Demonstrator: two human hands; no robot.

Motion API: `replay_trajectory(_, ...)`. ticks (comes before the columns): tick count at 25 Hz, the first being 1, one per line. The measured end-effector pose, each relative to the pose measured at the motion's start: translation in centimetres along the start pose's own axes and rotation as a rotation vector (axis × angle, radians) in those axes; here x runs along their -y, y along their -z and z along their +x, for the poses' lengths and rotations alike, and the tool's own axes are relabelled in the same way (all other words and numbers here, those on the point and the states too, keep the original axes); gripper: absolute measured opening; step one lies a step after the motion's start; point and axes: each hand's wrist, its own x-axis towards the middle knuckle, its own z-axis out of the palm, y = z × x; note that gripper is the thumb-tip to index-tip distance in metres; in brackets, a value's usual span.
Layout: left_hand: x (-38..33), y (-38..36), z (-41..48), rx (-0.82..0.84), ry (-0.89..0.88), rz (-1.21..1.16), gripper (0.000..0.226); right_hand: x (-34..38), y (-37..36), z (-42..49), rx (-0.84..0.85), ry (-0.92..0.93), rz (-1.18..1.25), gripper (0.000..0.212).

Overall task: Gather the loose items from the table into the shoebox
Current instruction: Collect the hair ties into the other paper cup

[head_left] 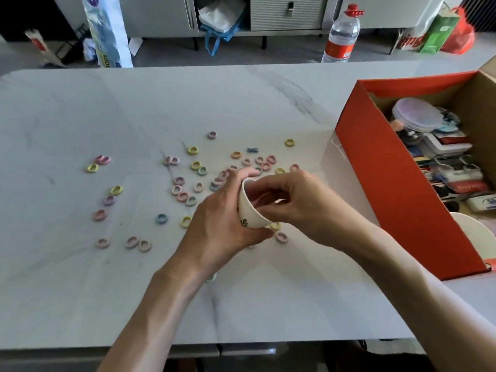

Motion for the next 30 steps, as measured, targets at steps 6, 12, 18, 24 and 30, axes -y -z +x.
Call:
replay_trajectory(6, 0.5, -0.1, 0.2, -0.144, 0.029, -0.026, 0.078, -3.1, 2.2, -0.3, -0.39, -0.089, -0.256, 0.018)
replay_trajectory(12, 1.2, 0.2, 0.4, -0.187, 0.006, -0.006, 0.079, -6.2, -0.1, -0.3, -0.133, -0.367, -0.425, 0.055)
replay_trajectory(18, 1.4, 0.3, 0.4, -0.176, 0.016, 0.024, 0.08, -6.4, -2.2, -0.5, -0.125, -0.174, -0.537, 0.021)
replay_trajectory(24, 1.1, 0.3, 0.3, -0.118, 0.009, 0.032, 0.081, -6.2, -2.1, 0.0, -0.061, -0.079, -0.617, 0.01)
replay_trajectory(30, 0.7, 0.4, 0.0, -0.102, 0.036, 0.033, 0.081, -5.3, 0.2, 0.9, -0.025, -0.229, -0.367, 0.015)
